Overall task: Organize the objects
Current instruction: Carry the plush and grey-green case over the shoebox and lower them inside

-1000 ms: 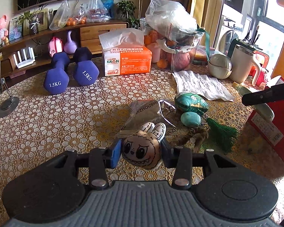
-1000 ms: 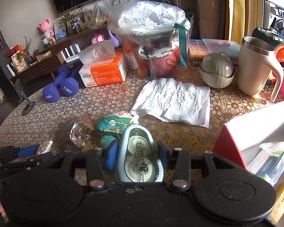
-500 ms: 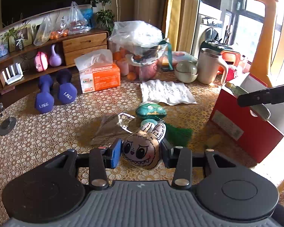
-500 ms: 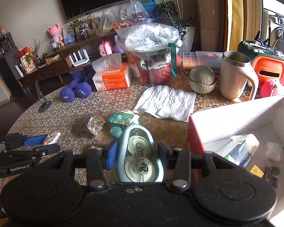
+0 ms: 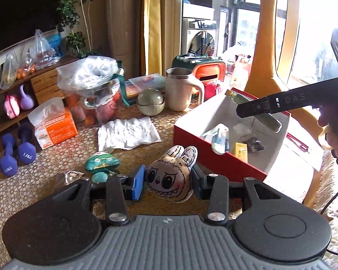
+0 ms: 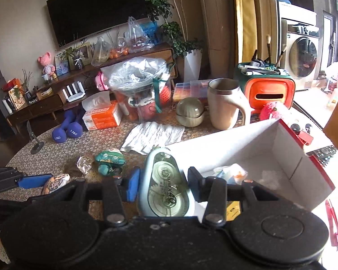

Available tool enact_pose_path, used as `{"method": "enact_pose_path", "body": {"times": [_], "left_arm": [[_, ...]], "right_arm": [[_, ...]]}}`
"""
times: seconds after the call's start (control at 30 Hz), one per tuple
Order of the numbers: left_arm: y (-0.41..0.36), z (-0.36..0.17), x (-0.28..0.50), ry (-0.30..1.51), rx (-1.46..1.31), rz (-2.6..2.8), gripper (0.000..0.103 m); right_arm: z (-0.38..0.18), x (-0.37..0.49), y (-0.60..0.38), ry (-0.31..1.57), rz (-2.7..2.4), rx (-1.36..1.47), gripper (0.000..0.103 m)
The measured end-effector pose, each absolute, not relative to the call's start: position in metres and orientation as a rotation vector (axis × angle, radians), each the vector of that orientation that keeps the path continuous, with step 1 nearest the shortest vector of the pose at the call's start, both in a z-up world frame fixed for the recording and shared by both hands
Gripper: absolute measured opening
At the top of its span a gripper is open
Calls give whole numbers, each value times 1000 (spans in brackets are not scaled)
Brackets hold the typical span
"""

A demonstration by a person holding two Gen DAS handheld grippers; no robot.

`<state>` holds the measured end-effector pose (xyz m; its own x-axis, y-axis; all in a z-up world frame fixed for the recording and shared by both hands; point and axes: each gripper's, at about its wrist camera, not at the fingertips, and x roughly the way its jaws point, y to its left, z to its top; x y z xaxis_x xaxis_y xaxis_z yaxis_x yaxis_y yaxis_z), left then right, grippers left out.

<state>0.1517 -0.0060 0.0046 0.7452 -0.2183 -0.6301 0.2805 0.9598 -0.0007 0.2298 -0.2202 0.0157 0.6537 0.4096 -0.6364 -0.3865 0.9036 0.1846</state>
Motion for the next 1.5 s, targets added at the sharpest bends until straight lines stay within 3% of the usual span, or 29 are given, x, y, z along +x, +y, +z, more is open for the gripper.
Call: {"method": "enact_pose_path", "body": {"times": [0.43, 0.77, 1.5], "left_arm": [[-109, 10, 198, 689, 90, -368, 42], [-171, -24, 269, 807, 135, -331, 42], [-217, -106, 327, 1080, 257, -328, 43]], "right_arm": [[3, 242, -303, 744, 330, 106, 44], [-24, 282, -335, 795, 239, 134, 44], [-100, 353, -321, 1008, 180, 53, 44]]}}
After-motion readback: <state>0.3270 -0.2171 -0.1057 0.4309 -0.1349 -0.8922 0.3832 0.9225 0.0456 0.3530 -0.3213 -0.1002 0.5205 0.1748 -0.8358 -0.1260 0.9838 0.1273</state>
